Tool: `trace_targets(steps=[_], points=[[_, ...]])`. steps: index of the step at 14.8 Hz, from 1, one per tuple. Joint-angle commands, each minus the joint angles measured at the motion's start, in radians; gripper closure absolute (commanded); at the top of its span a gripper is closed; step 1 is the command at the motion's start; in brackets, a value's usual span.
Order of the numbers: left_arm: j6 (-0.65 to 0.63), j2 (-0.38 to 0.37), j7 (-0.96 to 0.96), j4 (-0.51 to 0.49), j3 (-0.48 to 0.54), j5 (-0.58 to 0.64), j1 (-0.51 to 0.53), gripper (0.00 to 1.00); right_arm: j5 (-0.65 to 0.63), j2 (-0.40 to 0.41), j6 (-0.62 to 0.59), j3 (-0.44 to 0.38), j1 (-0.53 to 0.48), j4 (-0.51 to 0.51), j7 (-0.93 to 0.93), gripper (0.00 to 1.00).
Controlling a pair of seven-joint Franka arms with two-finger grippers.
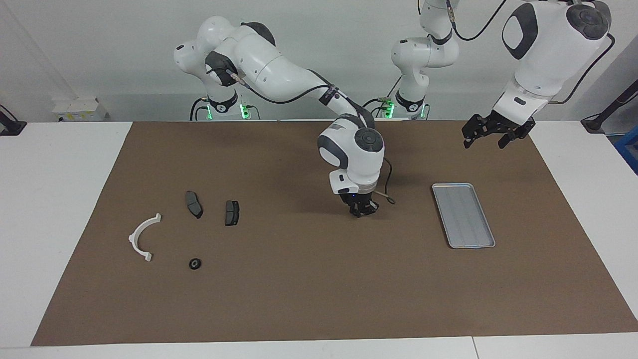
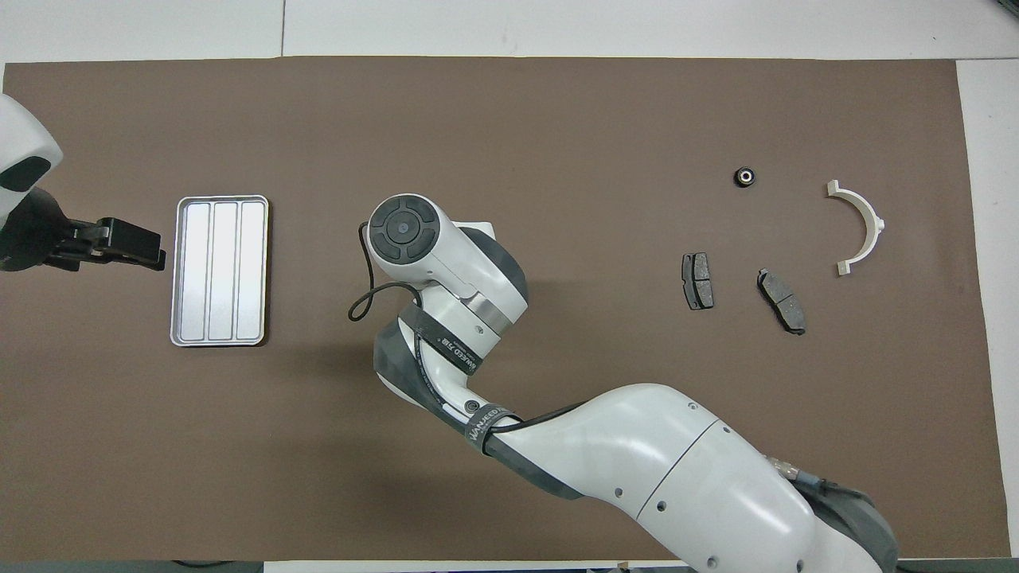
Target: Pick bearing gear from pile to tray
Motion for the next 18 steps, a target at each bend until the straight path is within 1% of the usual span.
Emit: trace_targets(steps=[1,2,3,5,7,9,10,11,12,14,15,17,18], points=[[0.040,-0.041,-0.170,-0.070,0.006,0.012,-0.016,0.00,-0.021,-0.020,-0.115,-0.014,-0.021,0.048,0.012,0.00],[0.072,-0.042,-0.241,-0.083,0.003,0.012,-0.033,0.00,-0.019,-0.026,-0.186,-0.006,-0.048,0.080,-0.009,0.00],[0.092,-0.036,-0.296,-0.102,0.003,0.012,-0.053,0.00,-0.018,-0.063,-0.242,-0.001,-0.080,0.105,-0.084,0.00],[0.143,-0.009,-0.410,-0.131,0.002,0.010,-0.093,0.00,0.005,-0.164,-0.296,0.000,-0.180,0.101,-0.310,0.00],[0.236,0.066,-0.609,-0.139,0.002,0.010,-0.176,0.00,0.071,-0.250,-0.371,0.000,-0.309,0.090,-0.644,0.00],[0.371,0.141,-0.778,-0.143,0.002,0.009,-0.260,0.00,0.076,-0.296,-0.411,0.000,-0.448,0.059,-0.953,0.00],[0.417,0.167,-0.812,-0.143,0.002,0.004,-0.282,0.00,0.076,-0.301,-0.408,0.000,-0.508,0.044,-1.066,0.00],[0.451,0.204,-0.846,-0.136,0.002,-0.002,-0.314,0.00,0.074,-0.304,-0.391,0.000,-0.560,0.024,-1.148,0.00],[0.494,0.267,-0.907,-0.113,0.006,-0.008,-0.360,0.00,0.073,-0.310,-0.347,0.000,-0.610,-0.020,-1.197,0.00],[0.540,0.405,-1.034,-0.020,0.009,-0.003,-0.441,0.00,0.062,-0.333,-0.214,-0.003,-0.670,-0.147,-1.212,0.00],[0.559,0.430,-1.059,-0.021,0.008,0.001,-0.461,0.00,0.054,-0.339,-0.137,-0.006,-0.684,-0.209,-1.210,0.00],[0.626,0.415,-1.061,-0.109,0.006,0.003,-0.486,0.00,0.037,-0.327,-0.024,-0.012,-0.702,-0.296,-1.183,0.00],[0.638,0.406,-1.062,-0.137,0.006,0.003,-0.492,0.00,0.022,-0.306,0.016,-0.012,-0.704,-0.307,-1.131,0.00]])
